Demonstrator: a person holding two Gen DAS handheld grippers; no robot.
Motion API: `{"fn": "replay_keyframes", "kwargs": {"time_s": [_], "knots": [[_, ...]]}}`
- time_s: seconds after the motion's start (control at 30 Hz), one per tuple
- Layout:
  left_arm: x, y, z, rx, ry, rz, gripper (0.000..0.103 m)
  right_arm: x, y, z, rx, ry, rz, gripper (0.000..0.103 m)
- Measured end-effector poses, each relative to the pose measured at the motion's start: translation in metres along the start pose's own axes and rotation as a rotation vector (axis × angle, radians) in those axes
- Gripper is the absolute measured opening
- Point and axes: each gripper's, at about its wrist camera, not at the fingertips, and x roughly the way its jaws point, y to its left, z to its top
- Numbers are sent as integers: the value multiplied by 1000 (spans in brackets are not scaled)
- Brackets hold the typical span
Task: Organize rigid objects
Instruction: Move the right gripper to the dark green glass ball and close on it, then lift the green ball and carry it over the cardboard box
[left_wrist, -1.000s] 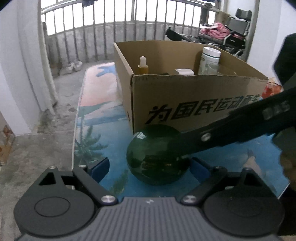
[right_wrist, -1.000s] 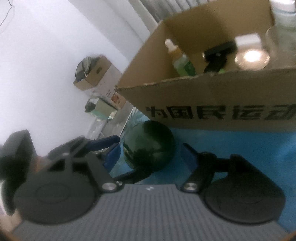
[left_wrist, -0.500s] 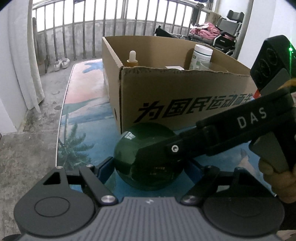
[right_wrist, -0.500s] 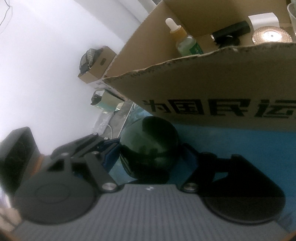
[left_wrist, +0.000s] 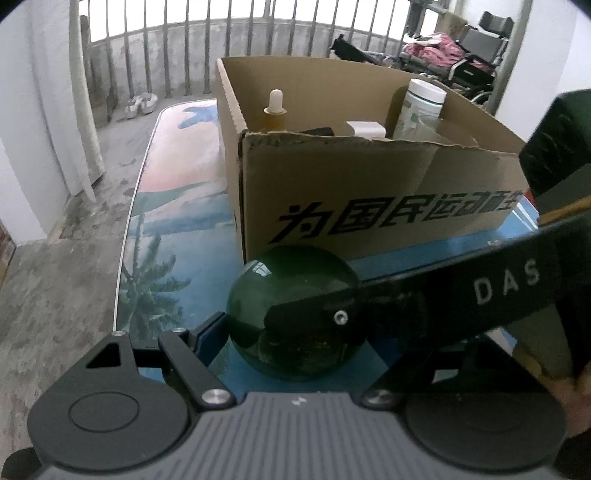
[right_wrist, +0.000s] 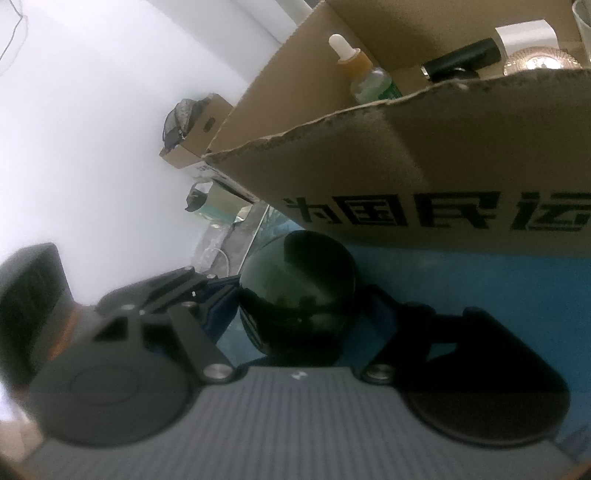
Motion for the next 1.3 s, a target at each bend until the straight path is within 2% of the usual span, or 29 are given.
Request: {"fn": "replay_keyframes", "kwargs": {"time_s": [0.27,0.83,1.3], "knots": [[-10,-11,-2,-26,18,33,83,-3,4,-7,21,-4,7,76],[-56,-36,-18,-3,-49,58,83,-44,32,-31,-22,-53,19,76],[-93,-45,-10,21,-141,82,83,-77,59,-32,-83,-107,30,76]]}}
